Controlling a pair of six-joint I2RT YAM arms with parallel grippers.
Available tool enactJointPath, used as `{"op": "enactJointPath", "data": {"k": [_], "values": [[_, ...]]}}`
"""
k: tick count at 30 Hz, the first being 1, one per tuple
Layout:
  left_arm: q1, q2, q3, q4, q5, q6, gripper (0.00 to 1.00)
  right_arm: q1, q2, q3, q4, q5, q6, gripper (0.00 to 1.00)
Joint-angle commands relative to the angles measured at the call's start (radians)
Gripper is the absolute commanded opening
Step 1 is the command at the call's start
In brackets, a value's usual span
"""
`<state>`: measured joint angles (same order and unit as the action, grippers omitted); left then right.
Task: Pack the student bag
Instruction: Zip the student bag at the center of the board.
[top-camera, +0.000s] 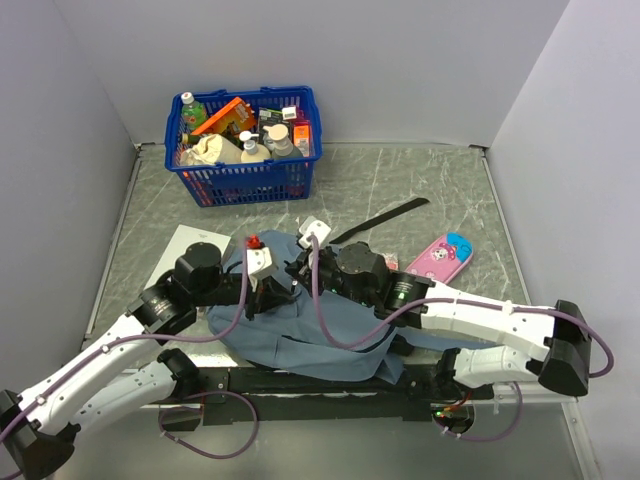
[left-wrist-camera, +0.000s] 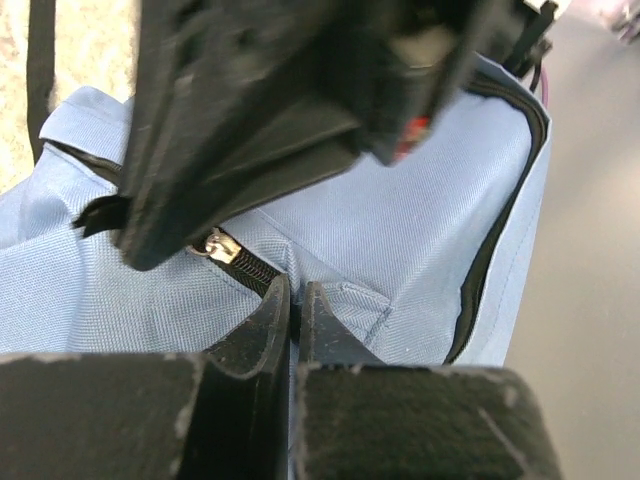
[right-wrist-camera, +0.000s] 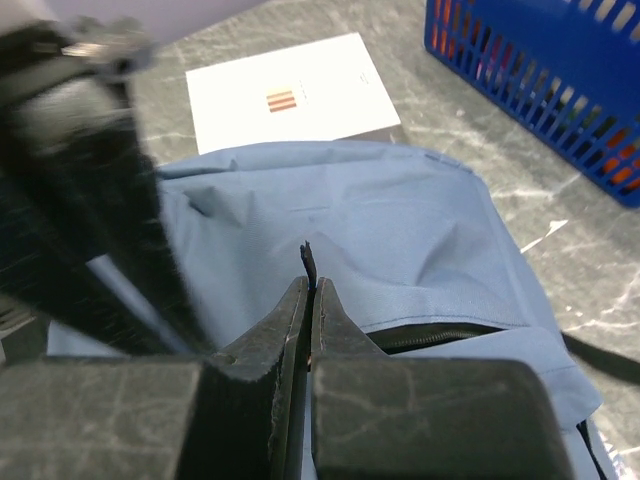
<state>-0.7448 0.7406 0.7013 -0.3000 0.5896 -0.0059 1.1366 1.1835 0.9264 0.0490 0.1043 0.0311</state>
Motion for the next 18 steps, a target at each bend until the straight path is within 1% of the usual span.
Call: {"op": "enactJointPath", "data": {"k": [1,5,8,12,14,18], "values": [[-0.011,-0.026,0.058,-0.111,0.193,0.084,0.01,-0.079,0.024,0.003,0.187,0.066,0.026,0.00],[-0.011,-0.041,0.067,-0.171,0.246,0.148,0.01,-0.127,0.042,-0.009,0.155,0.144,0.015,0.00],[-0.013,-0.055,0.075,-0.221,0.291,0.204,0.01,-0.168,0.048,-0.040,0.144,0.167,0.021,0.00],[-0.011,-0.061,0.089,-0.266,0.355,0.260,0.01,-0.224,0.065,-0.080,0.172,0.137,0.041,0.00],[-0.011,-0.060,0.107,-0.281,0.386,0.287,0.01,-0.244,0.090,-0.072,0.173,0.132,0.043,0.00],[-0.011,-0.058,0.153,-0.327,0.404,0.326,0.01,-0.310,0.168,-0.049,0.180,0.110,0.050,0.00]]}}
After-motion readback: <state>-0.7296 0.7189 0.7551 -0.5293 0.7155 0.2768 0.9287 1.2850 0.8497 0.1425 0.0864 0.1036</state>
